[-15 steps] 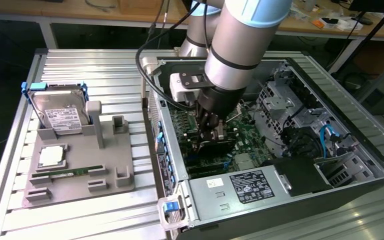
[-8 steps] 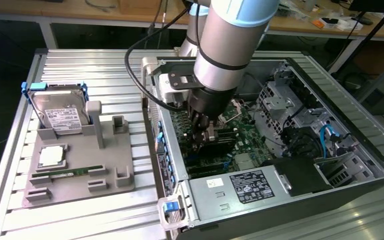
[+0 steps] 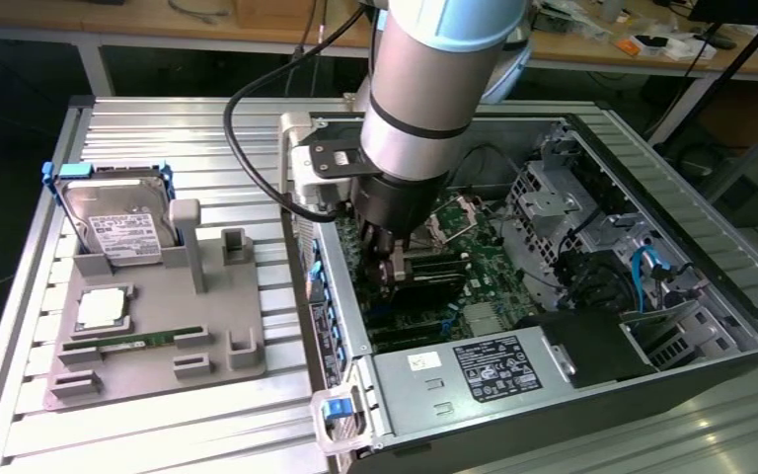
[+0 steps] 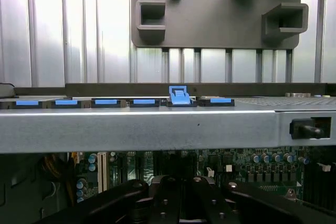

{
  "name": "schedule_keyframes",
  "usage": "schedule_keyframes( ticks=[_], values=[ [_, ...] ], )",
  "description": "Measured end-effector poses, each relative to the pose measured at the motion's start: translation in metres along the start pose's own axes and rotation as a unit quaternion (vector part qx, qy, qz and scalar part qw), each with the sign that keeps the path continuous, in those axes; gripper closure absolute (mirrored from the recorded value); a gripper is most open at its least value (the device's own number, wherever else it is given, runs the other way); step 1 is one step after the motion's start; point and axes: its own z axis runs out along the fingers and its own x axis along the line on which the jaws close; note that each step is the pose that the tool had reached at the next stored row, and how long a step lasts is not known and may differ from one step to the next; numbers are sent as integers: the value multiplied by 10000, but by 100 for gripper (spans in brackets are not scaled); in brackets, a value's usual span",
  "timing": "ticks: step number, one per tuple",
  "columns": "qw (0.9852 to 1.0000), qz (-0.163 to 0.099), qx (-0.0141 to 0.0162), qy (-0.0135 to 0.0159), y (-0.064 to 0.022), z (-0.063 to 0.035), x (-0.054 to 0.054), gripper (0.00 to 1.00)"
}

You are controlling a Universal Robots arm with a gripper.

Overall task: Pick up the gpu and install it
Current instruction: 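Press down on the gpu until it lock into place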

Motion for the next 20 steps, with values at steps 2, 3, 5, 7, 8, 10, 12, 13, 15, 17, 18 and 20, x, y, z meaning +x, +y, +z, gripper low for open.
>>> schedule_keyframes(
  ticks=[2, 3, 5, 7, 8, 10, 12, 13, 15, 17, 18, 20],
  values=[
    [10000, 1, -12, 0, -9, 0, 0, 89],
    [10000, 1, -27, 0, -20, -1, 0, 89],
    [10000, 4, -98, 1, -77, -5, 0, 89],
    [9998, 7, -183, -1, -128, -7, 0, 89],
    [9998, 9, -223, -1, -151, -10, -1, 89],
    [9994, 13, -334, 0, -221, -25, -3, 89],
    [9988, 19, -485, -1, -320, -45, -5, 89],
    [9985, 21, -554, -1, -359, -55, -6, 89],
    [9977, 27, -671, 1, -413, -101, -8, 89],
    [9971, 30, -761, -1, -445, -152, -12, 89],
    [9968, 31, -799, -1, -456, -174, -12, 89],
    [9962, 34, -867, -1, -473, -211, -14, 89]
  ],
)
